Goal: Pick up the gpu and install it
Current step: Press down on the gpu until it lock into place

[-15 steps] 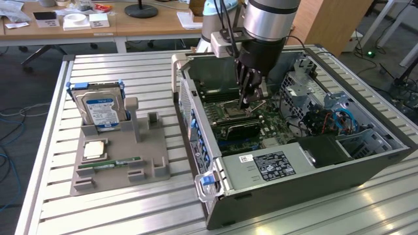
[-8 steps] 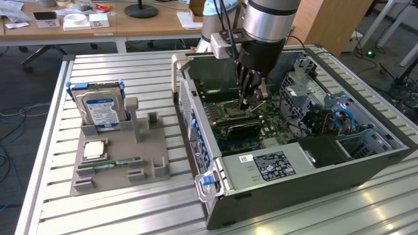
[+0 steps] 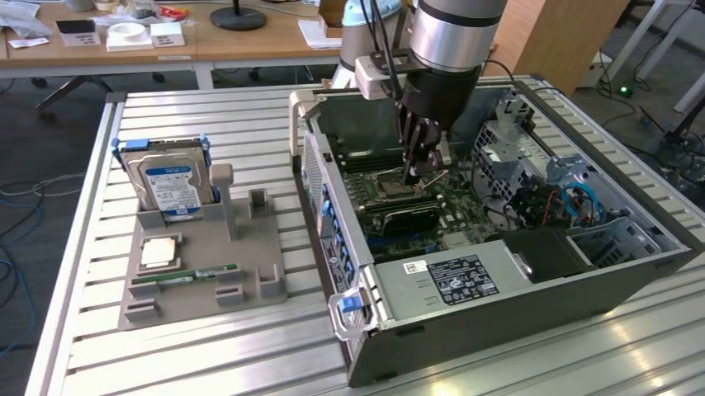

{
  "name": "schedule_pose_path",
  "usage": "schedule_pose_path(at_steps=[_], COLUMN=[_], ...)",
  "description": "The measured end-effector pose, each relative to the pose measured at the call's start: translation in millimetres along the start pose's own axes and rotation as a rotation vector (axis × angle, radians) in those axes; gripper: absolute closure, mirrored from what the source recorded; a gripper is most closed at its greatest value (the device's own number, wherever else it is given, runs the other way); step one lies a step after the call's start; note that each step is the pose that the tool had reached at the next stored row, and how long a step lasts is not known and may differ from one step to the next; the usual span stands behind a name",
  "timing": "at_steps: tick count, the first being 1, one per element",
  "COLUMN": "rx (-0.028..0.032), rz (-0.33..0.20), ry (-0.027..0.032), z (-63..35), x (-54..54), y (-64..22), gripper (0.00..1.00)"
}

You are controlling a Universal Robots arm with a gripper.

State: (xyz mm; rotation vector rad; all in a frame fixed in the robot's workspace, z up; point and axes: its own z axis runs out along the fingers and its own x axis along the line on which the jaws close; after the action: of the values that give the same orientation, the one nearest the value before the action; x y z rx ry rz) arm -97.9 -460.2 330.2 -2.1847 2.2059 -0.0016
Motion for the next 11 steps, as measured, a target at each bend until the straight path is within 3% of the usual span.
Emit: schedule_pose_path(at_steps=[11], rx=[0.0001], rz=[0.000], ry=[-0.0002], z=[1.8], x=[0.1], y=[0.0], gripper=[0.89])
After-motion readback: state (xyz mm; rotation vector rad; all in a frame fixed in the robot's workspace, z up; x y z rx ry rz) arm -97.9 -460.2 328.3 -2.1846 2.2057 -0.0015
